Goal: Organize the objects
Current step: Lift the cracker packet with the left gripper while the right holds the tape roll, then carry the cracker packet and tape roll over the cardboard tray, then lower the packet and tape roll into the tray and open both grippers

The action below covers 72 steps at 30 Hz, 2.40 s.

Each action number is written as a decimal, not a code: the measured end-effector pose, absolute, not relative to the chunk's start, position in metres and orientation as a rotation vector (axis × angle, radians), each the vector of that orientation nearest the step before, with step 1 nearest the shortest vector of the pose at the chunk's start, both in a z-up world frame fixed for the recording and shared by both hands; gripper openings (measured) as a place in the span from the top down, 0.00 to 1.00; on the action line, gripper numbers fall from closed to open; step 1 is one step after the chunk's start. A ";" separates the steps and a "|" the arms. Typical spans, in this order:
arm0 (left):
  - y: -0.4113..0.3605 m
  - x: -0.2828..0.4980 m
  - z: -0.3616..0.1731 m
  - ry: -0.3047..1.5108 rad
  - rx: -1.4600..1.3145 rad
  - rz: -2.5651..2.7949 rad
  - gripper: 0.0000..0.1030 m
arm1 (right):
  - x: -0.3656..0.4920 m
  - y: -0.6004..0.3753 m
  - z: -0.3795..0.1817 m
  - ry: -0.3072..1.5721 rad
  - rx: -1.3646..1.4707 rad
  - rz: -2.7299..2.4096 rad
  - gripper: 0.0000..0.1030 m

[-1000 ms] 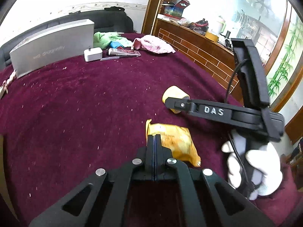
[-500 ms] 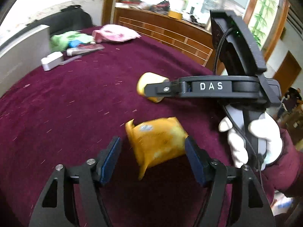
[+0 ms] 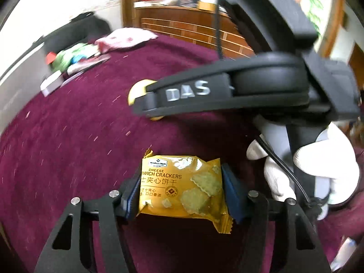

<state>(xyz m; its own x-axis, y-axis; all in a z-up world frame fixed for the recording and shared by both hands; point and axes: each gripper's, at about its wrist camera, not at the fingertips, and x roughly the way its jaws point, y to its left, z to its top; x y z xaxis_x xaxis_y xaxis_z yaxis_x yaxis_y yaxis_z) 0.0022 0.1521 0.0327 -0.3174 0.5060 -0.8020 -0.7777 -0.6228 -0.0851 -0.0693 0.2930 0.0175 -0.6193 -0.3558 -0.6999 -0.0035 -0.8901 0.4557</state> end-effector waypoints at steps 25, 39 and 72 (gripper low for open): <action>-0.166 0.092 0.089 -0.069 -1.105 2.628 0.46 | -0.023 0.220 0.060 -0.565 1.243 -2.470 0.63; -0.222 0.093 0.048 -0.121 -1.231 2.678 0.45 | 0.035 0.005 0.079 -0.319 1.248 -2.084 0.62; -0.230 0.101 0.045 -0.096 -1.175 2.799 0.29 | 0.051 -0.089 0.071 0.075 1.168 -2.345 0.40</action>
